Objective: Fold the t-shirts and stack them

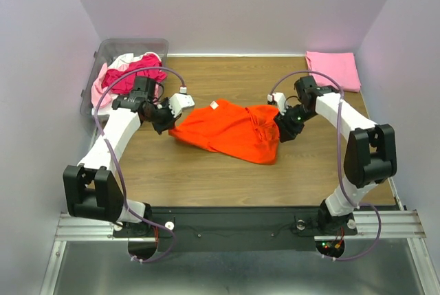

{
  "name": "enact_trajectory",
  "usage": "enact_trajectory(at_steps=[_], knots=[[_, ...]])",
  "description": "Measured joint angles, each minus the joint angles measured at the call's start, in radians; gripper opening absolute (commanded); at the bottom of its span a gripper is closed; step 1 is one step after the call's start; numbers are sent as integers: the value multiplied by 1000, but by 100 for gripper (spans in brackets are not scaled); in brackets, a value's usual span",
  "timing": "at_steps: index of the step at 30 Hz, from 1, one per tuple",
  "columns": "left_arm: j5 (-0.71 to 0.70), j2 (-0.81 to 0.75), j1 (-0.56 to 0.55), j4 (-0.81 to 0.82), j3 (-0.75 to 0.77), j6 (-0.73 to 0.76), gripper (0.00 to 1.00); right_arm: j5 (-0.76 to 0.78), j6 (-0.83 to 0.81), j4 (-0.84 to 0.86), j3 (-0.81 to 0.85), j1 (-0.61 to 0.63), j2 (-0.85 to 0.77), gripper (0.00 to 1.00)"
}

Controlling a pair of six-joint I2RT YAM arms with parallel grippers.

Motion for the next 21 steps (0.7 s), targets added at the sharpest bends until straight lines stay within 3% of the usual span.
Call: enact_trajectory(at_steps=[16,19,20,21], knots=[[1,39,0,-7,26,-18,0,4,-189,135,-66,43,114,50],[-2,42,0,-9,28,-22,0,5,-201,153,-81,64,117,44],[-2,44,0,-8,31,-23,0,5,-206,157,-82,69,119,31],[-3,46,0,-9,34,-24,0,5,-208,161,-82,74,120,25]])
